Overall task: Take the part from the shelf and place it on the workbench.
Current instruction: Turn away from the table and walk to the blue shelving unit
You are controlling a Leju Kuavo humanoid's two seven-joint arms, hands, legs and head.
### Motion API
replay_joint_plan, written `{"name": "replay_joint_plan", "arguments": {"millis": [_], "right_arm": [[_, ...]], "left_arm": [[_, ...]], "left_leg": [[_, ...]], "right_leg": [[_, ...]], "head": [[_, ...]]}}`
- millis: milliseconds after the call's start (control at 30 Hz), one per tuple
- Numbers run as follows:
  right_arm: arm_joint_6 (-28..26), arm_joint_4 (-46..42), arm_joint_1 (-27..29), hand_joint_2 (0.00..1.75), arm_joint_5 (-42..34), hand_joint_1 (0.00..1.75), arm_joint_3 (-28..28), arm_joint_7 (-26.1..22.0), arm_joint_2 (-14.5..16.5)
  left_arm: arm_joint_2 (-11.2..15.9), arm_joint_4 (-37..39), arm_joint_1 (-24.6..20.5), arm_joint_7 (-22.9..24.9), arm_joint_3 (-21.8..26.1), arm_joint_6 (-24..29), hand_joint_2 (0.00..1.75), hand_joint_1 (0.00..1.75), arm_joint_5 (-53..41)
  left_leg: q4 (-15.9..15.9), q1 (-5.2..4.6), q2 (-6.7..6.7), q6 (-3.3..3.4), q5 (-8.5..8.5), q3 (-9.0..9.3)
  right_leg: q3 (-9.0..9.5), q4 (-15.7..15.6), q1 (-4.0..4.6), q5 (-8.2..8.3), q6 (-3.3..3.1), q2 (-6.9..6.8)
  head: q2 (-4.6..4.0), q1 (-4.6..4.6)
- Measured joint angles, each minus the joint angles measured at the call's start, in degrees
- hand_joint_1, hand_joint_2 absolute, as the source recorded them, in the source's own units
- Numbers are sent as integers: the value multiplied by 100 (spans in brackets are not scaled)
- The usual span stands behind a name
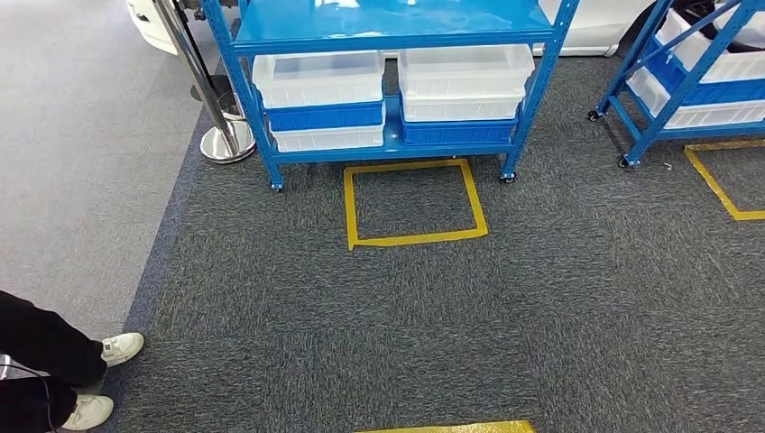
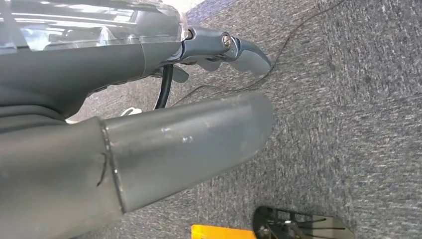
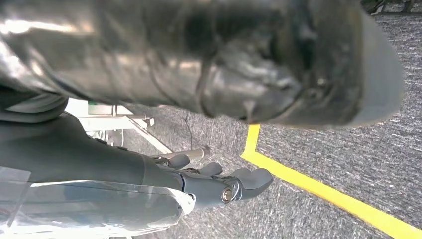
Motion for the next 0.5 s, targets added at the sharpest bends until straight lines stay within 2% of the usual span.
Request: {"name": "replay_joint_plan", "arguments": {"millis": [33,67,167,233,400,500], "right_arm": [[4,1,-1,0,7,0,-1,0,2],[6,1,-2,0,10,0,-2,0,1],[6,1,-4,0,11,0,-8,0,-6],[6,1,-3,0,11,0,-18,0,-5],[6,1,-4,0,13,0,-44,-4,-1],[4,1,-4,0,14,0,-51,-5,-1]], "left_arm": [[0,0,-5,1,7,-7,0,0,0],[-1,0,-7,1,13,-12,0,0,1],[-4,0,4,1,30,-19,0,0,3],[-4,0,3,-2,39,-22,0,0,-4],[-4,0,-6,-46,40,-28,0,0,-26],[-4,0,-5,-52,40,-30,0,0,-54]], "left_leg": [[-250,-15,12,31,68,123],[-372,-21,18,44,84,178],[-405,-30,9,39,100,187],[-401,-47,10,60,89,187],[-370,-82,11,143,65,179],[-349,-115,11,186,51,169]], "right_leg": [[3,2,9,-5,25,-9],[0,12,27,-15,36,-17],[1,13,41,-16,22,-19],[12,-13,27,-2,34,-15],[34,-65,-6,24,156,-10],[36,-68,-29,28,203,-10]], "head": [[0,2],[0,3],[0,8],[0,8],[0,8],[0,8]]}}
